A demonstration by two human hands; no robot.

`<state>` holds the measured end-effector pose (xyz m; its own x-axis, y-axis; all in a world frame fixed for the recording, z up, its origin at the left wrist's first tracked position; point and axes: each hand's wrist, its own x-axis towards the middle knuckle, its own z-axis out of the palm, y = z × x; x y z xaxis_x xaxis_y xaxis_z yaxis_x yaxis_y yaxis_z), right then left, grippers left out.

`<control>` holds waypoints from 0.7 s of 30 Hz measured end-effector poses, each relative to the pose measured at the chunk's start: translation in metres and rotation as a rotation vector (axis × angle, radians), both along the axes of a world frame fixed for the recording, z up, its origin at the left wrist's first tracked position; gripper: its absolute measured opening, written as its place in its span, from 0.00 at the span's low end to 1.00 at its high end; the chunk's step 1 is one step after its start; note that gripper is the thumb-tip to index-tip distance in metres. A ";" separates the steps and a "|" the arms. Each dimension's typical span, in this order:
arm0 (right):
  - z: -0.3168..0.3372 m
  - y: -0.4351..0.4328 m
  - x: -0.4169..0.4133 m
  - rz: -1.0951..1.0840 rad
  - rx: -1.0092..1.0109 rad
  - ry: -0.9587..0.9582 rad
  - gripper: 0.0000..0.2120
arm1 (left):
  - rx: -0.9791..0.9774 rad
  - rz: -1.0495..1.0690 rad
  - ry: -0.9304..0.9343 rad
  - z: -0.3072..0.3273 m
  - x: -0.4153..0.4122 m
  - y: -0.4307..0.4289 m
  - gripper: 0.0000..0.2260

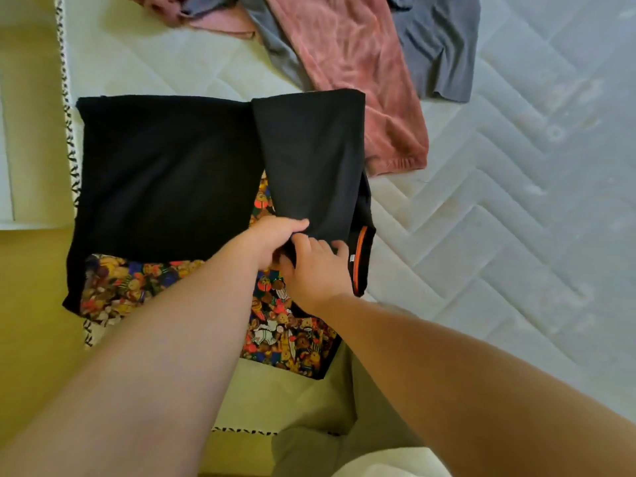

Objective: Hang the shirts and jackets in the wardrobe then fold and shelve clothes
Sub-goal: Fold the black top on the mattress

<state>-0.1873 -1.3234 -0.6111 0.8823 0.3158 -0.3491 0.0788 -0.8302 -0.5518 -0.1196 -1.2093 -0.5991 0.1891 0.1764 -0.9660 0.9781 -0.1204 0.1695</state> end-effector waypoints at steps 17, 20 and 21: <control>-0.049 0.036 -0.054 -0.473 -0.063 1.116 0.20 | 0.235 -0.309 0.108 -0.039 -0.136 0.086 0.22; -0.055 0.028 -0.044 -0.350 -0.178 0.958 0.21 | 0.222 -0.281 0.081 -0.056 -0.157 0.091 0.11; -0.058 0.024 -0.039 -0.347 -0.190 0.927 0.22 | 0.233 -0.249 0.067 -0.060 -0.162 0.089 0.10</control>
<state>-0.2265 -1.2993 -0.6689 0.2698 -0.0387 -0.9621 -0.5771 -0.8064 -0.1293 -0.2815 -1.1202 -0.6593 0.1917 0.3502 -0.9168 0.9220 -0.3845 0.0459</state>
